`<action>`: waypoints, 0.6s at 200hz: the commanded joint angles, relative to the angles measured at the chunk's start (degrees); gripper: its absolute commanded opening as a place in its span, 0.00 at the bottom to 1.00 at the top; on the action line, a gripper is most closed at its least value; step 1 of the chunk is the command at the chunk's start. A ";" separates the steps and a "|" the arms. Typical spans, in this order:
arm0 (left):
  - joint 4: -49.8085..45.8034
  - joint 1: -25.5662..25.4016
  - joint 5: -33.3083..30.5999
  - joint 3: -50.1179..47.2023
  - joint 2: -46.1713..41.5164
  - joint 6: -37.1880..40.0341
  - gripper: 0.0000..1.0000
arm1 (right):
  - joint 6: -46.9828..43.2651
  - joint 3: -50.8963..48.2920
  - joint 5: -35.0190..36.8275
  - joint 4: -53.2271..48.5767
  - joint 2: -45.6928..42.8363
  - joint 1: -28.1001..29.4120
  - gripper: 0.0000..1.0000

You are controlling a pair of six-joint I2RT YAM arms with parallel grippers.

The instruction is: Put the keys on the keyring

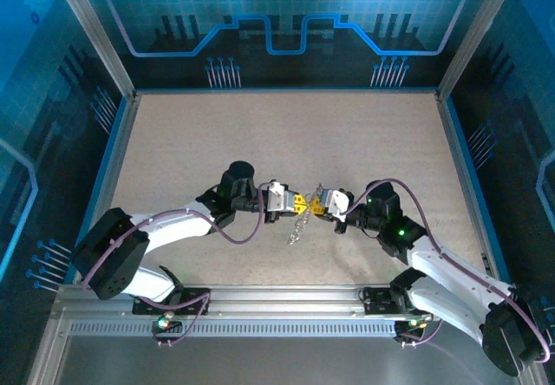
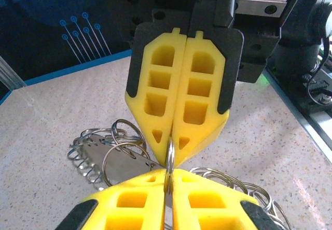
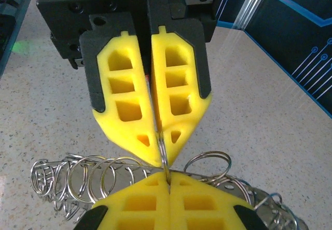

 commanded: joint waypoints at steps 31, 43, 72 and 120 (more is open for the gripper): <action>-10.07 -1.39 -2.65 3.03 -2.93 6.54 0.15 | -1.07 3.41 -1.52 -0.92 1.35 1.01 0.00; -12.40 -1.35 -2.96 3.71 -3.45 7.93 0.15 | -1.20 3.67 -1.51 -1.40 1.64 1.01 0.00; -18.60 -1.77 -3.77 5.71 -4.02 12.07 0.09 | -1.44 4.02 -1.89 -1.91 2.27 1.10 0.00; -19.24 -2.23 -3.69 6.33 -3.43 11.67 0.00 | -1.91 1.93 -6.35 1.94 0.92 1.19 0.00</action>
